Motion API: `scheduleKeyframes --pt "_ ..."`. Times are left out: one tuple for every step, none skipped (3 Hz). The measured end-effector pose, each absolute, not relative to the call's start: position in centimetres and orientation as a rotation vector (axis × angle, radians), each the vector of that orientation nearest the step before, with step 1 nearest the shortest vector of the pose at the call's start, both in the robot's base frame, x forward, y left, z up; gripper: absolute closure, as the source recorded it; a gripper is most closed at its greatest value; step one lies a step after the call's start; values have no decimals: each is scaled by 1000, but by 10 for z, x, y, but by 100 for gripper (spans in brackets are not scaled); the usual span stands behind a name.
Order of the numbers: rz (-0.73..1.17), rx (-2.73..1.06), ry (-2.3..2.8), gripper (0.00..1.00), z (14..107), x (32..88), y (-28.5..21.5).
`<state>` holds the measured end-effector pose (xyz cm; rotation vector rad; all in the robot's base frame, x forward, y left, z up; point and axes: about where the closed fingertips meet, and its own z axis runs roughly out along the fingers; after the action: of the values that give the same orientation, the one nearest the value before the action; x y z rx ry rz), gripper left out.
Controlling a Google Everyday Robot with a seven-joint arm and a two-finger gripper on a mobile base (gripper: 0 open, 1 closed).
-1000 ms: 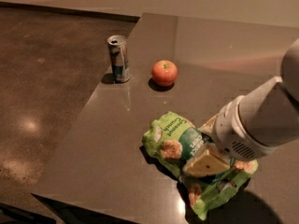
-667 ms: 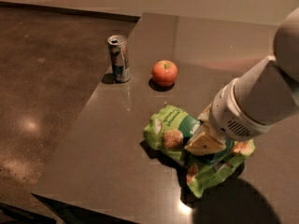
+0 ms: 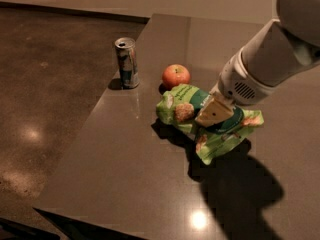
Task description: Move green rice chip bag near apple
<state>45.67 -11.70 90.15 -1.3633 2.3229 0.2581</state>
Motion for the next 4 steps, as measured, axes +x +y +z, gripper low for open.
scheduleKeyframes --pt "263 -1326 2336 100 901 480 -122" --pt "266 -1281 2353 100 898 498 -135" --pt "253 -1256 2366 83 894 509 -145" --pt "244 -1235 2369 59 893 516 -156"
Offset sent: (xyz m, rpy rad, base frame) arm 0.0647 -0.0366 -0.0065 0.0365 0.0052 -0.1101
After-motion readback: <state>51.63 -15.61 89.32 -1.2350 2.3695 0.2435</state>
